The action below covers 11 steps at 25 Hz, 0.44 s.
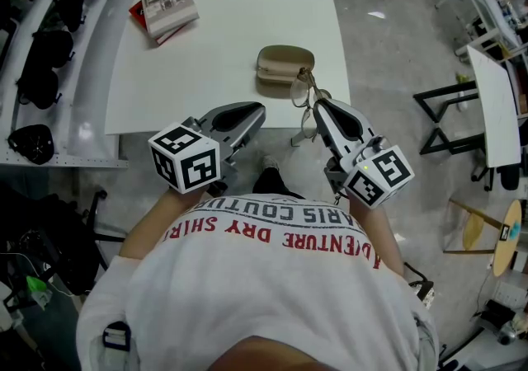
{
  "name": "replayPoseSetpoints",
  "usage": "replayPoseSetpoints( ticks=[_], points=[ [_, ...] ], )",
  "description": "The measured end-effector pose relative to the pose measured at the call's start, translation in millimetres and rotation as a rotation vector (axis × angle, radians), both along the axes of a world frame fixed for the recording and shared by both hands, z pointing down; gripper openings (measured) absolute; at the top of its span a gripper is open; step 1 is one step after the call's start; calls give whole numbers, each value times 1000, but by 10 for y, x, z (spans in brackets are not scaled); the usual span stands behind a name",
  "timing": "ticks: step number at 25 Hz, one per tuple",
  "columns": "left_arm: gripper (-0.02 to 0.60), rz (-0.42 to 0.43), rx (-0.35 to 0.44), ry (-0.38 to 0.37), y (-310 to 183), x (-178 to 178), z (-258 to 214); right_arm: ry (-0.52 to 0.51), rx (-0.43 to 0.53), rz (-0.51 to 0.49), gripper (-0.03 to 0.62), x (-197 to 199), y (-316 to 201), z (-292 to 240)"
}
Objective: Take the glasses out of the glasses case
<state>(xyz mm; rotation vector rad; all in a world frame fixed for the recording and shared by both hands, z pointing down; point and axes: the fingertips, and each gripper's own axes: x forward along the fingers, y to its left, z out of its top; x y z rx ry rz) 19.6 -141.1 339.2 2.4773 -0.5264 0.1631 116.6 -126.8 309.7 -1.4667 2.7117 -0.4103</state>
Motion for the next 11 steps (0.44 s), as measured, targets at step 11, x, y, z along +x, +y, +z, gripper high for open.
replayPoseSetpoints(
  ticks=[11],
  points=[
    [48,-11,-13,-2,-82,-20,71,4,-9,-8,32,-14,-97,63]
  ],
)
